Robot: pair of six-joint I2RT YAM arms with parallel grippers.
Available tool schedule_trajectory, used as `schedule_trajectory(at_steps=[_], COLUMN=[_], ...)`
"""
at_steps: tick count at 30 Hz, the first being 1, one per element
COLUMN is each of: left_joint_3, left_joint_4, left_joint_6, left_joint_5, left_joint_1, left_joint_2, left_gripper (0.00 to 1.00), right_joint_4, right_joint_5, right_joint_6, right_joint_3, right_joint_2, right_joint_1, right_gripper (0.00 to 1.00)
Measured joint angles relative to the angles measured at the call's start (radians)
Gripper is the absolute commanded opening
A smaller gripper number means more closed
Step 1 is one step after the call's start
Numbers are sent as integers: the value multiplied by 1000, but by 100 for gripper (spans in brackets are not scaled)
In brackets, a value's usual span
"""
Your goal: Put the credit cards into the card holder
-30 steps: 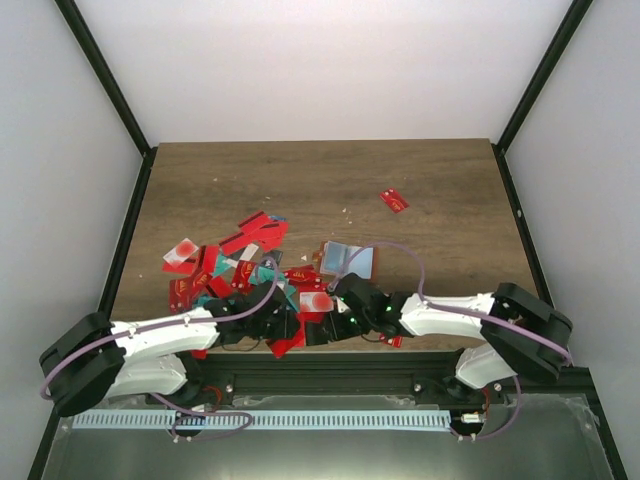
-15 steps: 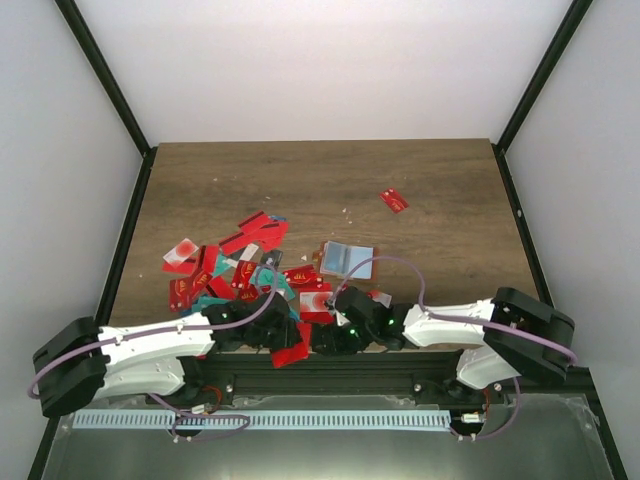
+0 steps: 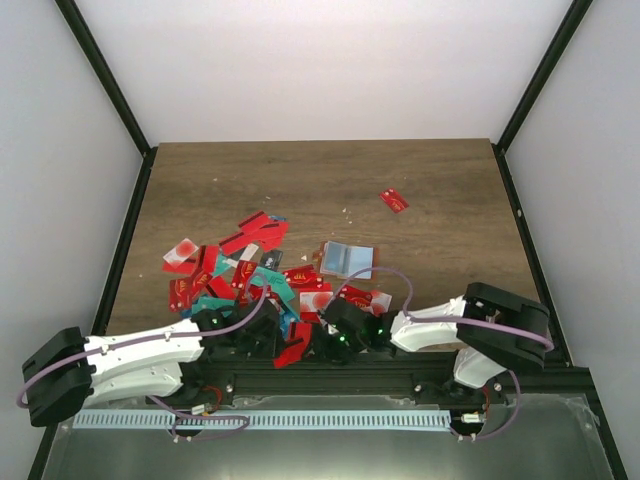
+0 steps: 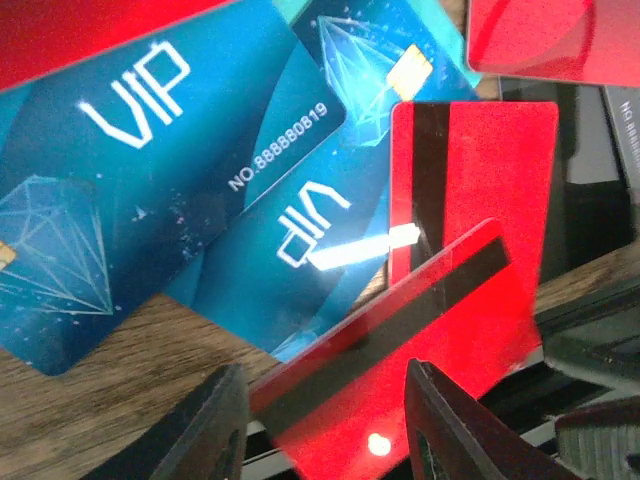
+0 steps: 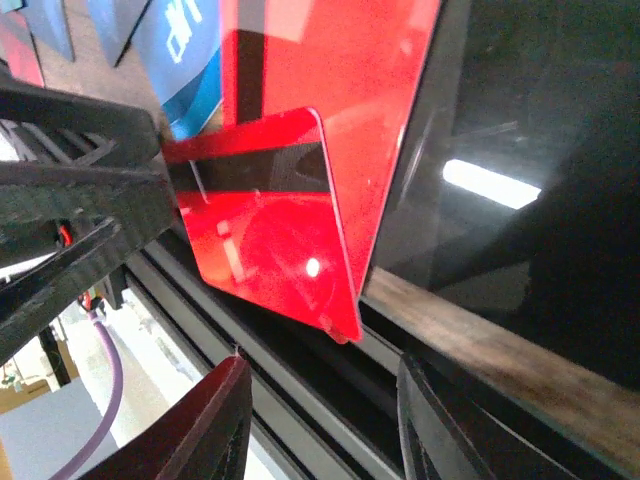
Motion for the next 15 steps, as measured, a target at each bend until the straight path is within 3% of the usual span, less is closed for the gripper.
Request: schedule_trajectory(at_steps=[15], left_joint_3=[-34], left_joint_4=[148], left_joint_6=[3], left_joint_5=[33], left_joint_1=[0], left_joint_2=[48], left_gripper=[40], right_joint_4=[189], right_joint_5=[26], right_joint_6=[130], right_joint_3=[-57], right_joint_2=[75], right_joint_1=[5], right_gripper=[39])
